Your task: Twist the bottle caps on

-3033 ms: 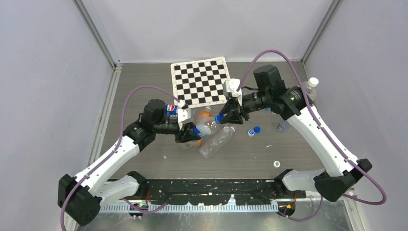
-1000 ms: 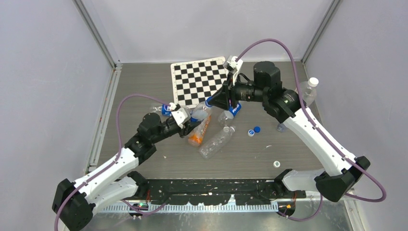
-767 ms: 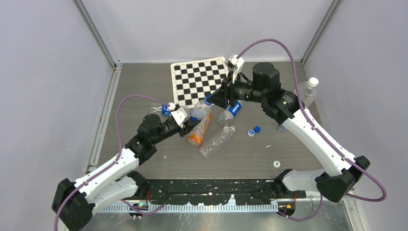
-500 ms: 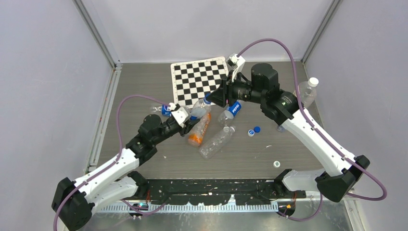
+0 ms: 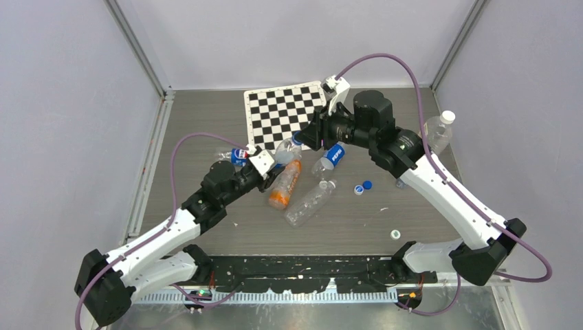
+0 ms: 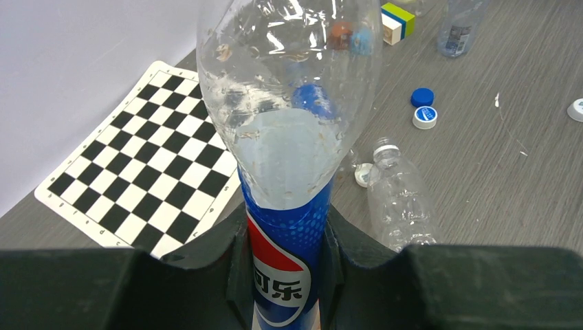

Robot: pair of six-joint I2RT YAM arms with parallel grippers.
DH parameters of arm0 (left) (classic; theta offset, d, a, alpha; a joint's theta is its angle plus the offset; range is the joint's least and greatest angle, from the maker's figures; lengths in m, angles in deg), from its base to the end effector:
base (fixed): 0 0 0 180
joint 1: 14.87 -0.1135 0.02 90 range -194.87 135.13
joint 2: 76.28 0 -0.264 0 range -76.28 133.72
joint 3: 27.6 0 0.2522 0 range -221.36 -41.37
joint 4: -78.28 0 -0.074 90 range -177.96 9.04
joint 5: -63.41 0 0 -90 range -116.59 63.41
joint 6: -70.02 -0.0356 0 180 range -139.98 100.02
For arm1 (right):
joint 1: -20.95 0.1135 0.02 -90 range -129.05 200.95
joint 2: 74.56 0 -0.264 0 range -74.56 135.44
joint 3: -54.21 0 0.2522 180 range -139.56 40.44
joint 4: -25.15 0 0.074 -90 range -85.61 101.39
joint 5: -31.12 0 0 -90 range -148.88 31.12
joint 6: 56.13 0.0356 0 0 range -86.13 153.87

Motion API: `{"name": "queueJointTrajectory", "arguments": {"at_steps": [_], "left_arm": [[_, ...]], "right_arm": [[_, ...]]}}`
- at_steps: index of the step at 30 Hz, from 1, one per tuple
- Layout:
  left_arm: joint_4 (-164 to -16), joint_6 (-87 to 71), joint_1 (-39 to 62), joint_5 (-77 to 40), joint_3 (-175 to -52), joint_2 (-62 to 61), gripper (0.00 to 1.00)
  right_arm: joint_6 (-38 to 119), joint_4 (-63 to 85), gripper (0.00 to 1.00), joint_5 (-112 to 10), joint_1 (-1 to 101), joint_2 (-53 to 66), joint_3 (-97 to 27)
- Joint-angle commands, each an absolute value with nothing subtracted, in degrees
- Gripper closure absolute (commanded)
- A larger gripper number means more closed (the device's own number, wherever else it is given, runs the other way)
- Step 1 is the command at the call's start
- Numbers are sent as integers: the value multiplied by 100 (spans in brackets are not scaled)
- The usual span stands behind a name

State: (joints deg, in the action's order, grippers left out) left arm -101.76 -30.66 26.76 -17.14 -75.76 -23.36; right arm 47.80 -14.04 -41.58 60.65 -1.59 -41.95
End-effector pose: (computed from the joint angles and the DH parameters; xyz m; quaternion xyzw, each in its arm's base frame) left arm 0.1612 -0.1511 0.2942 0.3732 0.6335 -0.2385 0.6344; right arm 0.2074 0.1859 0.4355 -0.2643 0.7495 0.3756 0.4768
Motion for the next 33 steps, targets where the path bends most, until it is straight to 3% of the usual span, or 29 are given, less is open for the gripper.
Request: {"name": "queueJointTrajectory", "arguments": {"at_steps": [1,20,33], "left_arm": [[-11008,-3061,2749,-1765,-8054,-2355,70],[-11442,-3929,2834,-2307,-8328,-1817,69],[-12197,-5648,3561,-3422,-8363,-1318,69]], "right_arm": [[5032,-1850,99,-4202,6238,143,-4350],[7432,-2357,99,-5506,6392,657,-4658],[9374,-2361,99,-6241,6401,788,-4451]]}}
